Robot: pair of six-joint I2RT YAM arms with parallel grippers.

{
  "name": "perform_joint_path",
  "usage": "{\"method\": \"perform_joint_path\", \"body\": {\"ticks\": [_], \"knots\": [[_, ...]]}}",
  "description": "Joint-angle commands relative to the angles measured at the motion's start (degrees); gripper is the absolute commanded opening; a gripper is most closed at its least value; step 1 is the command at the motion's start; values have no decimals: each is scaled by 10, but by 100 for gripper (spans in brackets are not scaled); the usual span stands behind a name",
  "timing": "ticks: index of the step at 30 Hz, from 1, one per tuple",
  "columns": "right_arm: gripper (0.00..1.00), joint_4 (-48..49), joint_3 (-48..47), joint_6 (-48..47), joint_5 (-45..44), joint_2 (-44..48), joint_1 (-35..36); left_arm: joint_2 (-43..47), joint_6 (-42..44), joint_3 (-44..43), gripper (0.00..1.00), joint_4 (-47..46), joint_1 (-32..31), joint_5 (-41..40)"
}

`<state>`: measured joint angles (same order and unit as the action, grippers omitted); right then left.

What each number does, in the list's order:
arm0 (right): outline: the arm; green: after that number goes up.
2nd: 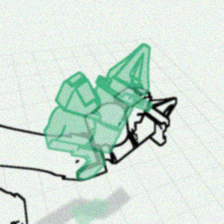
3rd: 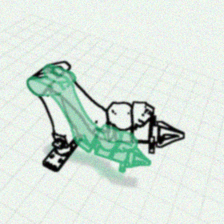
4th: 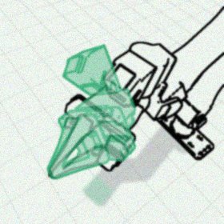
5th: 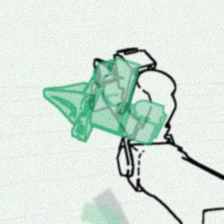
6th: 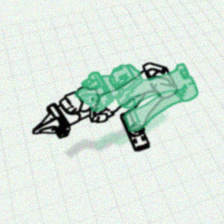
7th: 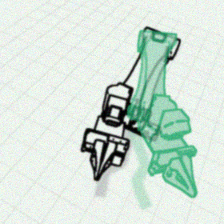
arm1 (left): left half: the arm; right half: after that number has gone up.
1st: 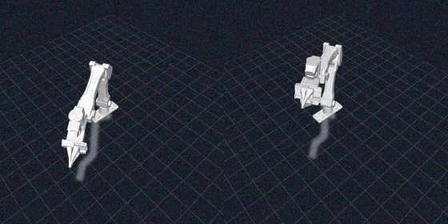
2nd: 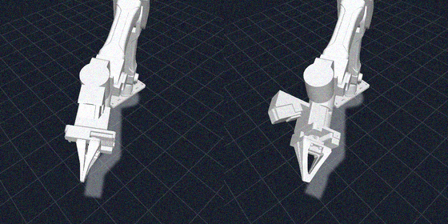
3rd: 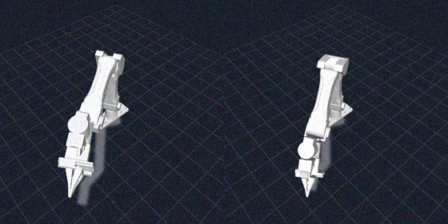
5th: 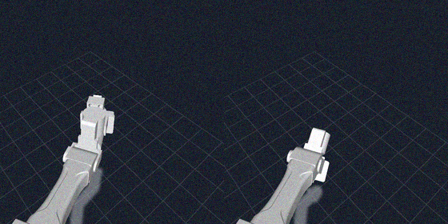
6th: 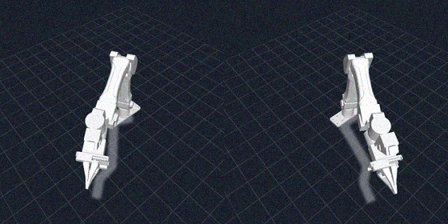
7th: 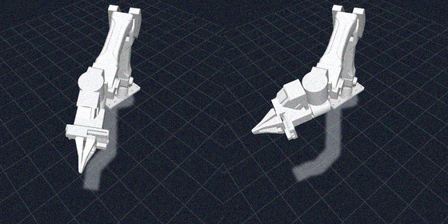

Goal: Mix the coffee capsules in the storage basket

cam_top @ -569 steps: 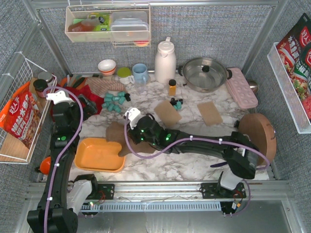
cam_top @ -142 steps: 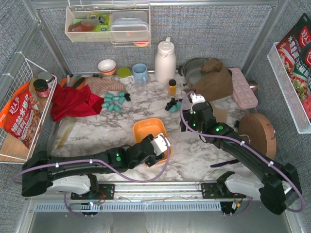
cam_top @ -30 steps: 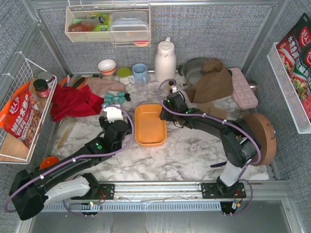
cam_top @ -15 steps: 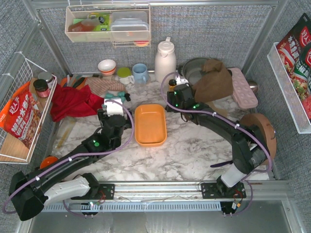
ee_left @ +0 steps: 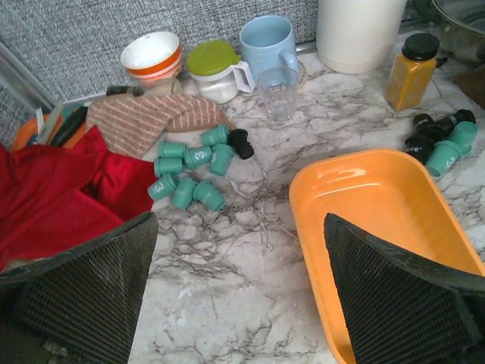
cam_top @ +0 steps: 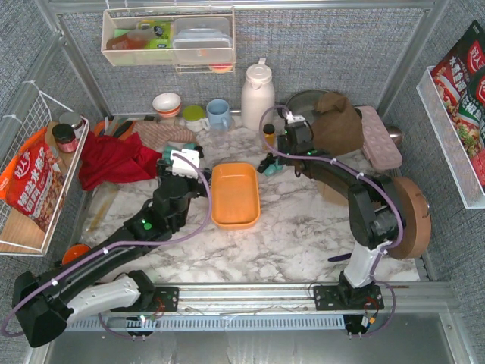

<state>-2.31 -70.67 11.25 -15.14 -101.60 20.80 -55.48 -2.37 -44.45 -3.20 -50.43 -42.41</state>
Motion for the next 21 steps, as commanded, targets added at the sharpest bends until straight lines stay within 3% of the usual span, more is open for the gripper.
{"method": "perform_joint_path", "body": {"ticks": [1, 6, 21], "knots": [[52, 14, -18, 18, 64, -30, -24, 5, 61, 23, 99, -77, 1, 25], [51, 14, -39, 29, 95, -66, -35, 19, 62, 59, 99, -117, 0, 45], [49, -6, -84, 47, 97, -134, -35, 0, 40, 38, 99, -82, 1, 73]]}}
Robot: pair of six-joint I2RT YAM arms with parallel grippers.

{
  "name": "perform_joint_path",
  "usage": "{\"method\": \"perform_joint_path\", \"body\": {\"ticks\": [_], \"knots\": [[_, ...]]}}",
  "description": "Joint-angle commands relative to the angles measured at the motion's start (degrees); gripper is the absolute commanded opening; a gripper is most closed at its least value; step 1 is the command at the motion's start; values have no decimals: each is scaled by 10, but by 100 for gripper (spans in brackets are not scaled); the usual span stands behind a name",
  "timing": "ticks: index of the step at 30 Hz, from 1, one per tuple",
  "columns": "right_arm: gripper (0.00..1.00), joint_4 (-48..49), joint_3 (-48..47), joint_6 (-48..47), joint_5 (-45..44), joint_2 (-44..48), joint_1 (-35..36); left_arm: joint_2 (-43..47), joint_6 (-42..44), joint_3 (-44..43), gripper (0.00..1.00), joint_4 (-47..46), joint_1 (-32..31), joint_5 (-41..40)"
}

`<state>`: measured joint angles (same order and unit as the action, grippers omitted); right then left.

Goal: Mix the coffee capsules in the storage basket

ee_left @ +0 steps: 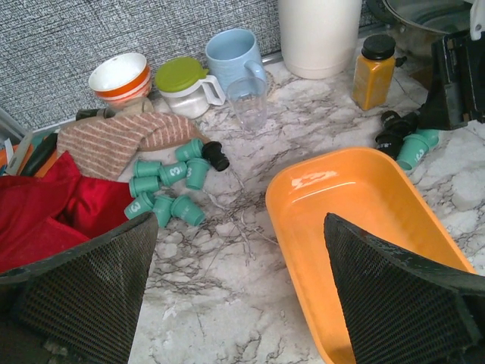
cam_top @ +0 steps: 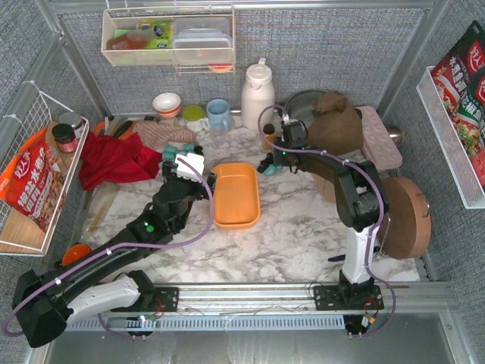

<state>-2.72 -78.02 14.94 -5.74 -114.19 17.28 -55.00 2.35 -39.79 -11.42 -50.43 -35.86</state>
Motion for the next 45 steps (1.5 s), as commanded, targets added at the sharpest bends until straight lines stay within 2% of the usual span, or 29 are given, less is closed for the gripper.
{"method": "perform_joint_path", "body": {"ticks": [1, 12, 18, 25, 37, 45], "knots": [[48, -3, -11, 11, 4, -10, 0, -5, -8, -9, 99, 0, 1, 7], [42, -13, -20, 7, -6, -22, 0, -4, -11, -12, 99, 4, 1, 8], [29, -19, -16, 3, -5, -15, 0, -5, -12, -13, 99, 6, 0, 10], [17, -41, -9, -8, -7, 18, 0, -4, -14, -14, 99, 7, 1, 15], [13, -70, 69, -2, 6, 177, 3, -1, -23, -16, 99, 13, 1, 52], [11, -73, 141, -5, 36, 338, 36, 4, -22, 7, 99, -20, 0, 139]]}}
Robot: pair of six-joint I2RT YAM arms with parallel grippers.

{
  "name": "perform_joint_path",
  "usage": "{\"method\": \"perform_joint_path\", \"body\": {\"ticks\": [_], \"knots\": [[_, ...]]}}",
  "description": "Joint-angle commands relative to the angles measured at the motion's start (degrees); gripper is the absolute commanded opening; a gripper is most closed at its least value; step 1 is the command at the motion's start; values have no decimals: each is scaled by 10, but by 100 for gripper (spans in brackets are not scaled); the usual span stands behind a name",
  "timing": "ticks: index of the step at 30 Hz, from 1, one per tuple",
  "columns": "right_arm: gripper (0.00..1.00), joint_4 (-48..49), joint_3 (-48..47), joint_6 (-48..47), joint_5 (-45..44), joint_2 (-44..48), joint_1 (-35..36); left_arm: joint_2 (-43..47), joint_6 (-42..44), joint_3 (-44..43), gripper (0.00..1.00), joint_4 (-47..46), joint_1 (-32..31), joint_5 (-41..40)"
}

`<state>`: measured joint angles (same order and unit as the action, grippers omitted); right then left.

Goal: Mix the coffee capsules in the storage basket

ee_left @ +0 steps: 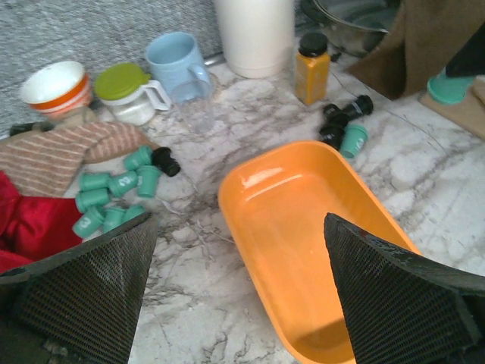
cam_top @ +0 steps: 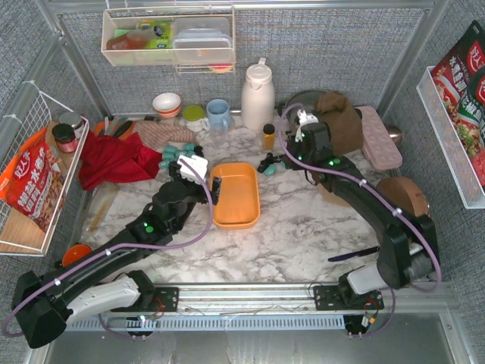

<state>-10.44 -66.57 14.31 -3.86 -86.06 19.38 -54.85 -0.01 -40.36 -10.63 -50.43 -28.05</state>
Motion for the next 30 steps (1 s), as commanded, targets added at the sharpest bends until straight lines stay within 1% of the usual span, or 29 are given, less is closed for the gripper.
{"method": "perform_joint_path", "body": {"ticks": [1, 3, 7, 11, 15, 20, 22, 24, 26, 30], "knots": [[10, 8, 37, 1, 20, 77, 19, 3, 9, 20, 99, -34, 0, 80], [10, 17, 57, 1, 30, 114, 25, 7, 27, 40, 99, -61, 0, 121], [9, 41, 101, -6, 55, 167, 31, 15, 31, 72, 99, -111, 0, 168], [9, 80, 148, -12, 92, 206, 32, 4, -1, 67, 99, -138, 1, 182], [8, 100, 164, -6, 135, 228, 34, -39, -38, 54, 99, -184, 1, 182], [8, 114, 175, 14, 164, 255, 35, -98, -60, 52, 99, -258, 1, 207], [8, 122, 183, 21, 171, 264, 35, -118, -54, 62, 99, -307, 0, 225], [7, 132, 191, 33, 178, 272, 35, -136, -32, 74, 99, -351, 1, 263], [7, 151, 197, 48, 203, 273, 36, -153, -6, 91, 99, -403, 0, 307], [6, 176, 200, 77, 251, 269, 38, -190, 33, 119, 99, -480, -1, 349]]}}
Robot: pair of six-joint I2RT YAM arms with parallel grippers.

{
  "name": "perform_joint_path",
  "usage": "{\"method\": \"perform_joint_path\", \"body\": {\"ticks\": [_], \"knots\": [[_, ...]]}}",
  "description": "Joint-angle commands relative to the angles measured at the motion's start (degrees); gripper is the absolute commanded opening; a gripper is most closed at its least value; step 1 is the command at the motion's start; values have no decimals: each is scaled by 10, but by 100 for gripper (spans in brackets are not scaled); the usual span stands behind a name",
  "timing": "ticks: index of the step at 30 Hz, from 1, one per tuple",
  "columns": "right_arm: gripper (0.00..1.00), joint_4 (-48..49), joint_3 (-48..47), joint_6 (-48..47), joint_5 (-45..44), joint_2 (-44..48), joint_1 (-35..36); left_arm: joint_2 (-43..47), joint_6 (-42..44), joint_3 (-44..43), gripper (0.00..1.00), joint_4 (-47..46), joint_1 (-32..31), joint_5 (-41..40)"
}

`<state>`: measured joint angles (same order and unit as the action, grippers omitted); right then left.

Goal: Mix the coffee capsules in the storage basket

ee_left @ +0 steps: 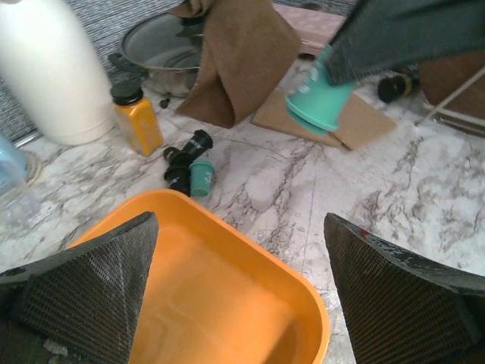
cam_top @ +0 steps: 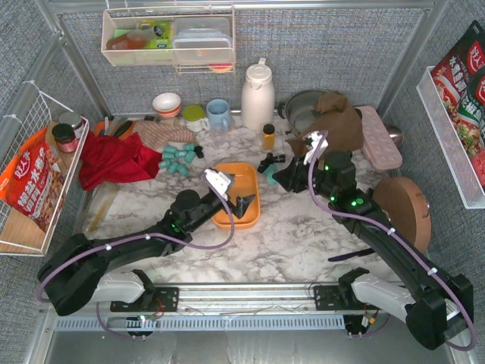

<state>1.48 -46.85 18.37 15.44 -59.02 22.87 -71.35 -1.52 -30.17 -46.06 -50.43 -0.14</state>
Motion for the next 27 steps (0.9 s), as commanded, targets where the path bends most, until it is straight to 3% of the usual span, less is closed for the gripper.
{"method": "perform_joint_path", "body": {"ticks": [1, 5, 14, 27], "knots": [[7, 66, 4, 44, 69, -2, 4, -33, 61, 22, 99, -137, -1, 83], [6, 88, 8, 61, 95, -11, 13, -66, 102, 34, 99, -167, -6, 132], [6, 108, 3, 57, 128, -46, 48, -104, 133, 40, 99, -223, -16, 119], [6, 106, -1, 51, 129, -62, 59, -105, 135, 53, 81, -280, -25, 123]]}}
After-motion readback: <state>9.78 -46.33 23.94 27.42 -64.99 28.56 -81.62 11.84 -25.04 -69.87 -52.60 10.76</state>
